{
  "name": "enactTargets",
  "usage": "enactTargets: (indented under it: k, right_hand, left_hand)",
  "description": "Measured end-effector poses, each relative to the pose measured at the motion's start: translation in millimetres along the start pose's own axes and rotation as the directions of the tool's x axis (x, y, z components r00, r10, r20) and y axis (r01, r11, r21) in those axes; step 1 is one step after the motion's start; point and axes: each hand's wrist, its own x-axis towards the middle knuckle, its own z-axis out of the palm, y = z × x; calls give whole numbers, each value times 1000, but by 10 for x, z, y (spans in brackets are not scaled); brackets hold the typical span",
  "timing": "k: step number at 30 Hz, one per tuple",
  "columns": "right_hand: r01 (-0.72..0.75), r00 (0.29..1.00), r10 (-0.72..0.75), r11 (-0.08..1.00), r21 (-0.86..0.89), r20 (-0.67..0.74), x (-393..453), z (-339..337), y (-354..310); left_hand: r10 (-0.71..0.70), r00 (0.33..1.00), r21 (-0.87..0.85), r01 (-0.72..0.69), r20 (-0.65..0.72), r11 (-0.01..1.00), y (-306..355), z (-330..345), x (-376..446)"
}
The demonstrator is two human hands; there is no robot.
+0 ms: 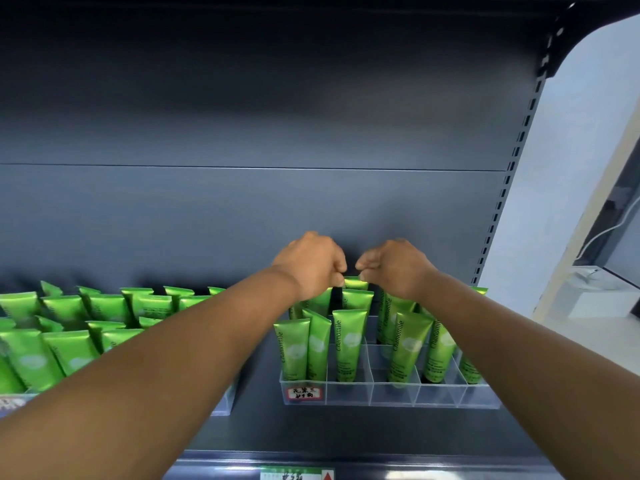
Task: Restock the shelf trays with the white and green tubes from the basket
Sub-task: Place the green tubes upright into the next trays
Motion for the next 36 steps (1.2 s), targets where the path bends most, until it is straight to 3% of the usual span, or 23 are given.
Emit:
enactTargets:
  k: [10,17,28,36]
  right_hand:
    - [91,996,-92,993,77,11,-8,52,-390]
    - [98,994,-97,995,-14,42,63,141,-516]
    - [91,995,-86,987,-133,44,112,201,-524]
    - [93,995,-91,994,-53,31,64,204,-563]
  left_hand:
    - [-135,991,41,134,20,990,-393,-235,-307]
    - [-177,983,84,173,48,981,-548,-33,-246]
    - [-223,975,-40,222,-11,974,-646,75,-104]
    - [-217,976,-75,215,-24,974,-620,83,-63]
